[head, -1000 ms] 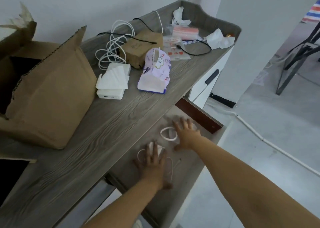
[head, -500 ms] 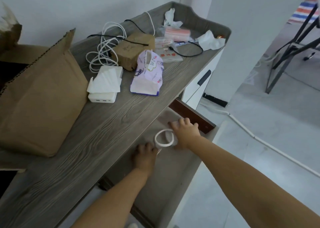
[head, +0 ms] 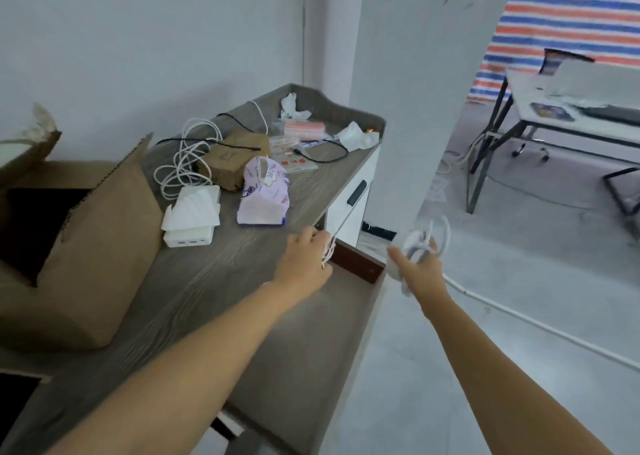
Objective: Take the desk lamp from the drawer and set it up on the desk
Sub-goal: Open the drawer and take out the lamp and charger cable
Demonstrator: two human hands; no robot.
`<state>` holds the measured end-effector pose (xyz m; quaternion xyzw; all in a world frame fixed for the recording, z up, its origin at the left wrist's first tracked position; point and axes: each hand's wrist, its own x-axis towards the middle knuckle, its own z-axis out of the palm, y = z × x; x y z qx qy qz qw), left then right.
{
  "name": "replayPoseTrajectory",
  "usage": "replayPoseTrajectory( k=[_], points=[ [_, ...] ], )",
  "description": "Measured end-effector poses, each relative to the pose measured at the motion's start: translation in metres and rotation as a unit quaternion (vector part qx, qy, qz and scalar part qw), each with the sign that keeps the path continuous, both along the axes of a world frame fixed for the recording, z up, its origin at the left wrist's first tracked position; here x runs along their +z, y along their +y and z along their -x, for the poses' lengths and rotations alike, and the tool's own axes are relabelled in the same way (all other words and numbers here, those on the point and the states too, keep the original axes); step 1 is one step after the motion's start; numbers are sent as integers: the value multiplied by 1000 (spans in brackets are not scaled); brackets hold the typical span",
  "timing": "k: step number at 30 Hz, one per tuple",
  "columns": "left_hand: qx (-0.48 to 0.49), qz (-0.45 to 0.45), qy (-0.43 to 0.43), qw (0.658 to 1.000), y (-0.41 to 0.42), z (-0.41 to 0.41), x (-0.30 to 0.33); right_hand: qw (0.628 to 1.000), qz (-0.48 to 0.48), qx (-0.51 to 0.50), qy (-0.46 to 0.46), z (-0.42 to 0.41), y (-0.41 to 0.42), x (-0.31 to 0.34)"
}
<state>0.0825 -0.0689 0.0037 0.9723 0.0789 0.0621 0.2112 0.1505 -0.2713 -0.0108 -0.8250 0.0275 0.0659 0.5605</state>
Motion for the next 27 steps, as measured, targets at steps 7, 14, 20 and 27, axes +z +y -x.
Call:
replayPoseTrajectory(
  k=[7,14,20,27],
  points=[
    [24,-147,53,987,76,6,15,940,-143,-30,309,53,-22,-66],
    [55,-155,99,981,111,29,-17,907,-161,-17,389,81,-12,-106],
    [57,-155,90,982,112,26,-20,898,-183,-47,398,76,-4,-112],
    [45,-162,114,979,113,22,-19,900,-180,-68,390,74,17,-109]
  ],
)
